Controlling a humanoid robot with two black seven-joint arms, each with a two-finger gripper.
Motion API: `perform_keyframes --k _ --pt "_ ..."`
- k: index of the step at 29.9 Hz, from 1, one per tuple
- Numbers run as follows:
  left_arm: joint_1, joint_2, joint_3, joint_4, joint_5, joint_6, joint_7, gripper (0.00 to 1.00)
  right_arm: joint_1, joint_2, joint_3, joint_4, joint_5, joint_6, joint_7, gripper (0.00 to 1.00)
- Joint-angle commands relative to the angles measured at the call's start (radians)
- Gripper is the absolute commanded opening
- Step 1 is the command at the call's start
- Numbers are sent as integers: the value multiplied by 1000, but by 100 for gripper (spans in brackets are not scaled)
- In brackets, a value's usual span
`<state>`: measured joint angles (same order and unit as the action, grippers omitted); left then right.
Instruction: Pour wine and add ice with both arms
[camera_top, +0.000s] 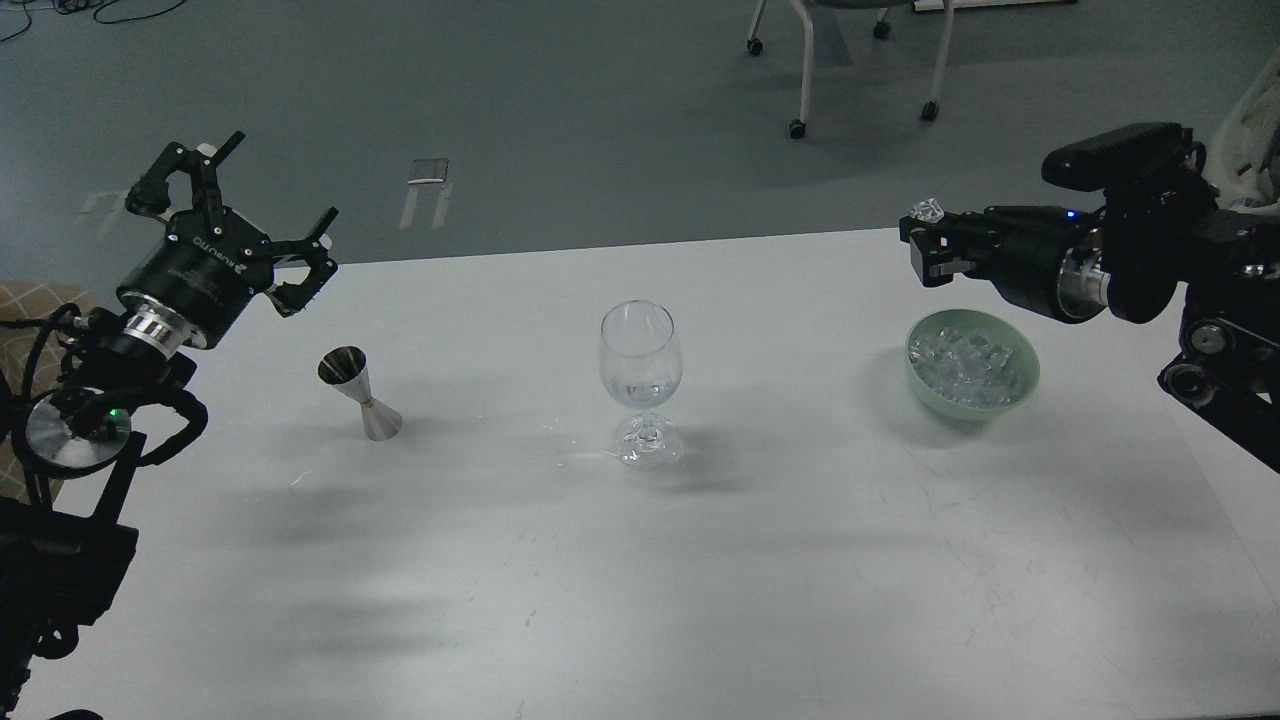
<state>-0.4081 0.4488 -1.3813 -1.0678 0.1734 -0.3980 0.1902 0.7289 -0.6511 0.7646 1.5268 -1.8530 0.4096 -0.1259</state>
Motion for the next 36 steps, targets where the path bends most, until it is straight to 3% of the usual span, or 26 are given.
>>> perform_keyframes --k 1,8,15,19,36 --pt "2 -2 4 -1 1 4 0 98 18 67 7 41 0 -2 0 12" --pt "2 -1 4 -1 0 7 0 98 44 215 4 56 -3 0 -1 12" --pt "2 2 -4 -1 0 1 0 98 78 280 -11 55 -6 5 -3 12" --pt "2 2 -7 -1 -2 -1 0 98 106 346 -67 49 -14 5 -52 12" --pt "3 5 -12 0 -3 -4 -2 98 119 373 -149 42 -14 8 -87 14"
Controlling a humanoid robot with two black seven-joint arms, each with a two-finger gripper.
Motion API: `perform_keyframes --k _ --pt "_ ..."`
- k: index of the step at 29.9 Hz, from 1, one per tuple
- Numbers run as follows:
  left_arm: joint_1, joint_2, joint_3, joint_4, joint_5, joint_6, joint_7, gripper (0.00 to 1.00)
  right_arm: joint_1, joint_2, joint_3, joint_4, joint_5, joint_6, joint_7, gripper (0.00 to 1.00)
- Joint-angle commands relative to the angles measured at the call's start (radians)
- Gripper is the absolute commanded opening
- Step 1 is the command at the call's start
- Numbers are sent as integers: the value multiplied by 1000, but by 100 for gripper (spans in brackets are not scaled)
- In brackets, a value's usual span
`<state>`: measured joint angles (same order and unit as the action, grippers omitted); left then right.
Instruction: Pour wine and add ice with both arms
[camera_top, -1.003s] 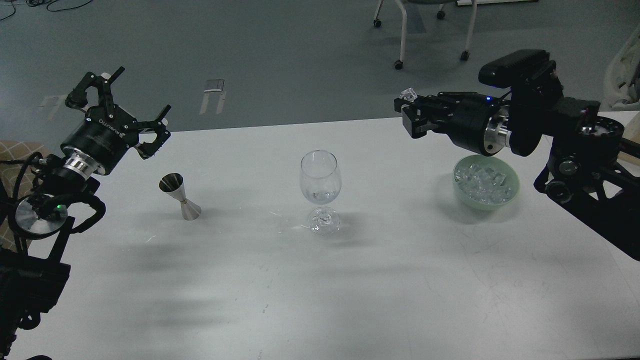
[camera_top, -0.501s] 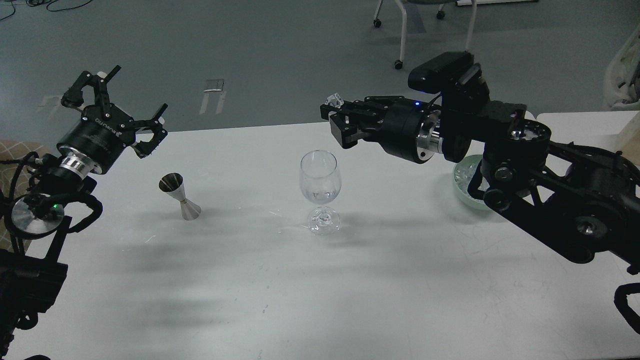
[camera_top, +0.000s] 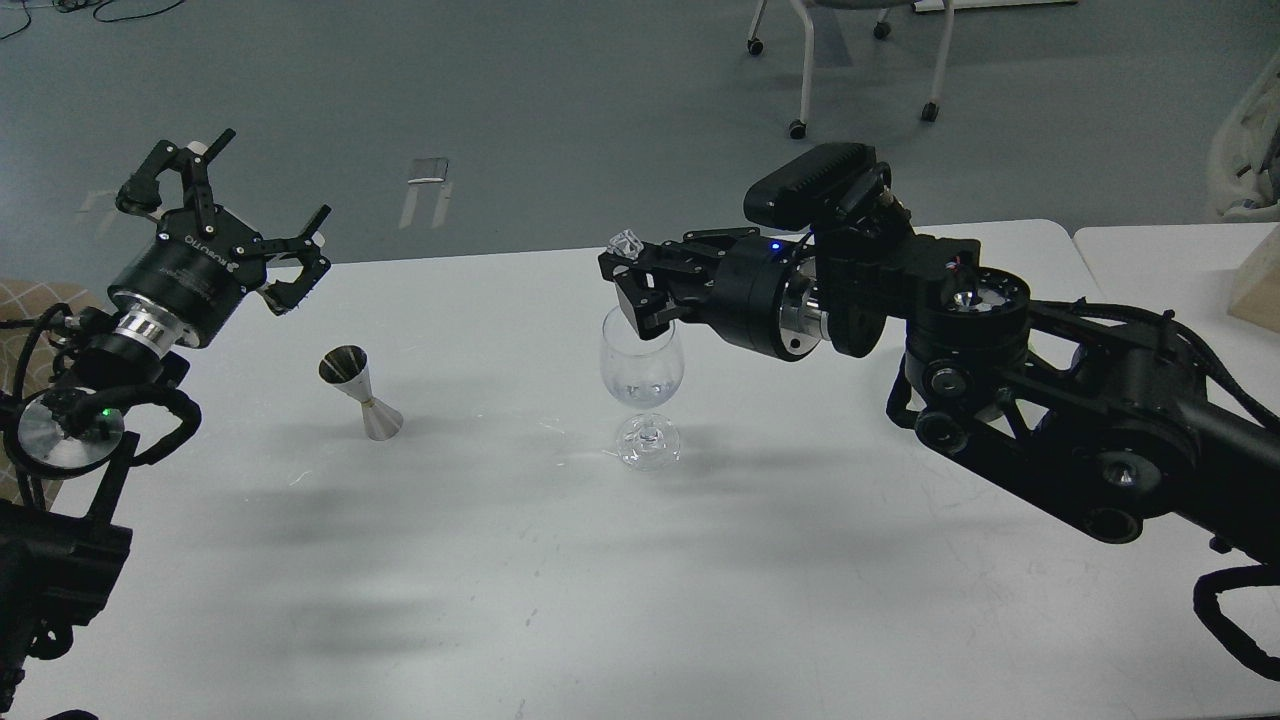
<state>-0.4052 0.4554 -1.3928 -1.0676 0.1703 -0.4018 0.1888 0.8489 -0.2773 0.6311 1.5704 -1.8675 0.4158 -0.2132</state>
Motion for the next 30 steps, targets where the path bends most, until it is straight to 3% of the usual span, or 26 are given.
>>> perform_keyframes --k 1,23,30 --pt "0 -3 0 0 0 0 0 98 -2 -2 -22 2 1 1 0 14" --pt "2 -1 0 2 -5 -14 0 98 -8 -31 -45 8 2 1 -8 21" --pt "2 -3 -2 2 -5 -12 0 98 -8 -31 -44 8 4 1 -8 46"
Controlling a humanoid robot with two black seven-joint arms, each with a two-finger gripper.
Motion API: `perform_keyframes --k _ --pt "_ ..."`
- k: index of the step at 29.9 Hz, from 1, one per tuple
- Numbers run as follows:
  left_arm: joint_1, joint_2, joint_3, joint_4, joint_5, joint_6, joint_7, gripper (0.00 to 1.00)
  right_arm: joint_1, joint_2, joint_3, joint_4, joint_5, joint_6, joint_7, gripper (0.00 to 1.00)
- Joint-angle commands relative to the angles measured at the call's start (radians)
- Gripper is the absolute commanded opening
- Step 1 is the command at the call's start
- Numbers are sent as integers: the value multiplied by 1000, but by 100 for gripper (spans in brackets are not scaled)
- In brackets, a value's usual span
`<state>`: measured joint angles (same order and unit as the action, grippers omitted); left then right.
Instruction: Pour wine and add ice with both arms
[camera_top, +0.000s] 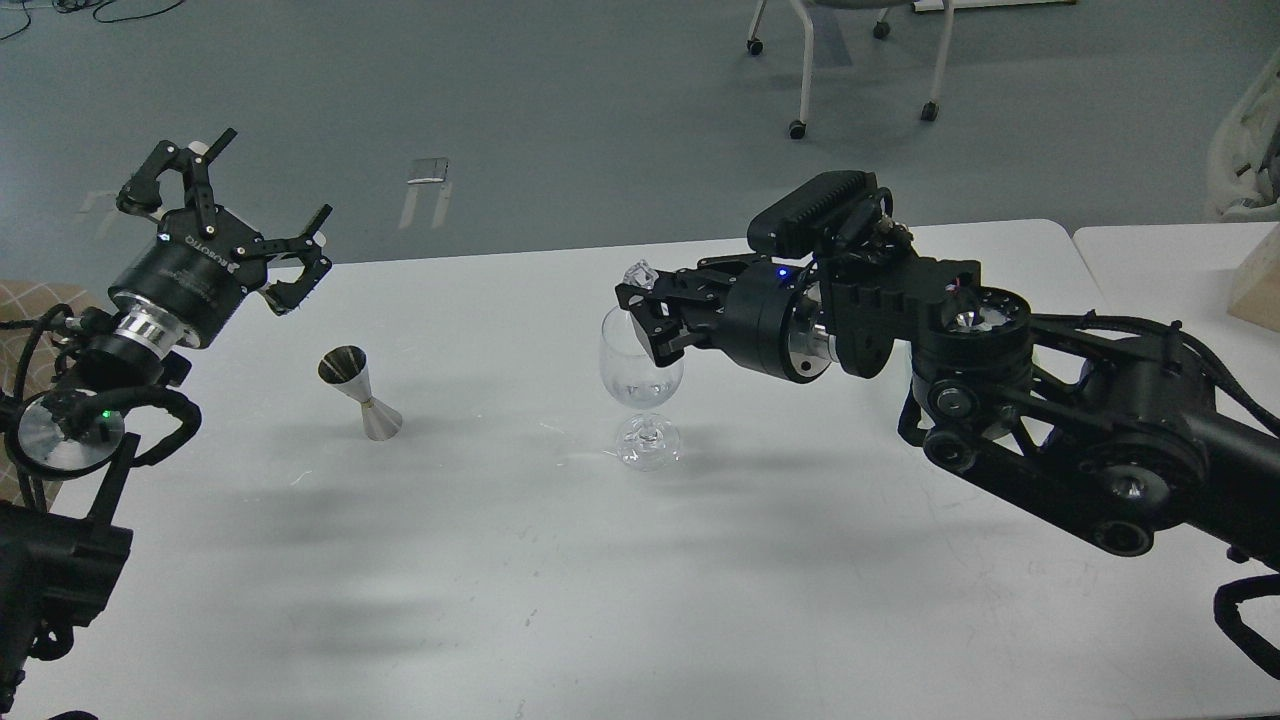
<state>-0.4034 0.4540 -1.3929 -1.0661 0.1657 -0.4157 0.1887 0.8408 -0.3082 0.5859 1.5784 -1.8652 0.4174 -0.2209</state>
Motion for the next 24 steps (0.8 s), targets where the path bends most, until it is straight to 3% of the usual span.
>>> perform_keyframes --k 1,4,9,11,12,14,20,24 --pt "0 0 -2 0 0 0 0 98 0 0 2 0 1 0 1 50" --pt "0 -2 -2 0 0 0 0 98 0 1 2 0 1 0 1 55" --pt "0 0 -2 0 0 0 0 98 0 1 3 0 1 0 2 55" --pt "0 0 -2 0 0 1 0 98 1 6 20 3 3 -8 2 71" --pt "0 0 -2 0 0 1 0 98 1 6 20 3 3 -8 2 71" --pt "0 0 0 0 0 0 0 98 3 14 61 3 9 -8 2 100" --pt "0 -2 2 0 5 0 0 98 0 55 219 2 12 -14 5 100" --pt "-2 -3 5 0 6 12 0 98 -26 127 424 -14 15 -47 9 100"
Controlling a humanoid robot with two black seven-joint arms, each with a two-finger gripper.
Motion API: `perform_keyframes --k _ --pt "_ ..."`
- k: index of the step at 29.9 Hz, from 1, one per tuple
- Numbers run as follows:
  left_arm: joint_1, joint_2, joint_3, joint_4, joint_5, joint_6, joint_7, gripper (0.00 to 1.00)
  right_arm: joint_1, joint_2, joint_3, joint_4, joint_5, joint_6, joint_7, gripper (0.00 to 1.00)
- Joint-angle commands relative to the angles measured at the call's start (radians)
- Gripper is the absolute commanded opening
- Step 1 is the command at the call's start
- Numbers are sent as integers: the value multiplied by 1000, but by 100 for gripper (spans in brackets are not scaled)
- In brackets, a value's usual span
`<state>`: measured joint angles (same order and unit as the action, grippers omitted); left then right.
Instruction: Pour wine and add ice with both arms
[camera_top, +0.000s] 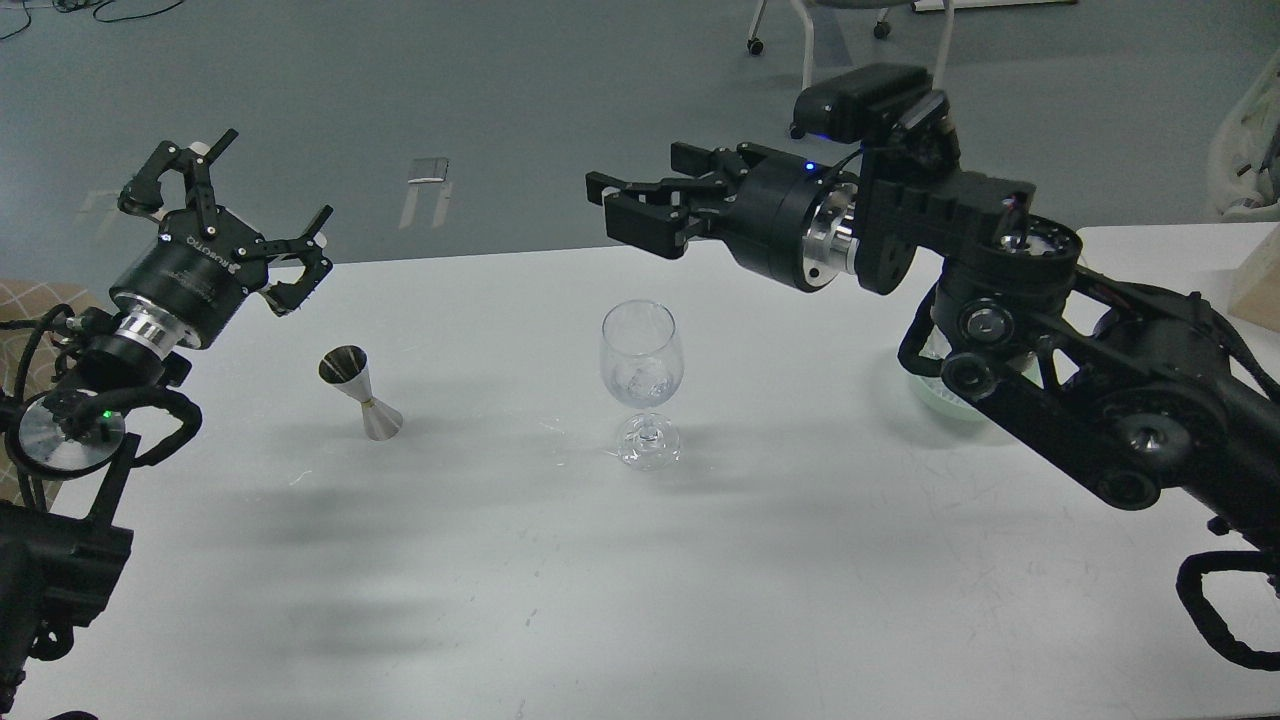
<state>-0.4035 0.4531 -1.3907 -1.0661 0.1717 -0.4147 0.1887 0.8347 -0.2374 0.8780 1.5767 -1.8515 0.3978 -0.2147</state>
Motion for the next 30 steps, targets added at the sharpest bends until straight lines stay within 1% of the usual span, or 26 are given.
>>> perform_keyframes --k 1,4,6,10,13,14,16,18,20,22,23,24,25,26,28,29,30 --pt "-2 -4 1 0 0 13 0 98 -29 76 163 -14 2 -42 3 100" --pt "-8 -5 1 0 -5 23 0 98 -78 147 298 -35 3 -117 3 100" --pt "-11 -5 1 0 -1 34 0 98 -95 162 353 -58 9 -129 5 100" --pt "-9 -10 -1 8 -1 36 0 98 -95 164 380 -130 90 -131 5 100" --pt "-17 -8 5 23 2 25 2 98 -89 164 409 -202 317 -139 6 100" --pt "-17 -8 5 23 2 25 2 98 -89 164 409 -202 318 -139 6 100" --pt "-34 -5 5 25 3 25 3 98 -88 164 446 -219 460 -140 6 100" --pt "-49 -4 4 25 6 22 0 98 -85 164 519 -265 649 -140 8 100" --pt "-52 -2 2 23 15 20 -3 98 -80 165 561 -296 727 -142 9 100" --pt "-64 -2 4 23 54 20 -24 98 -74 165 614 -349 813 -148 9 100" --pt "-69 -2 4 23 90 20 -58 98 -65 165 648 -386 856 -154 9 100" --pt "-71 -2 2 23 124 22 -102 98 -57 165 679 -423 897 -154 9 100" --pt "-71 -2 2 23 138 22 -130 98 -55 165 690 -443 922 -154 9 100" --pt "-71 -4 2 23 158 22 -180 98 -55 162 720 -470 989 -152 11 100" --pt "-72 -5 5 26 167 22 -225 98 -60 161 748 -498 1090 -145 9 100" --pt "-77 -13 10 28 169 22 -248 98 -63 159 757 -533 1220 -139 8 100" --pt "-86 -20 15 28 172 22 -256 98 -60 155 754 -582 1343 -128 5 100"
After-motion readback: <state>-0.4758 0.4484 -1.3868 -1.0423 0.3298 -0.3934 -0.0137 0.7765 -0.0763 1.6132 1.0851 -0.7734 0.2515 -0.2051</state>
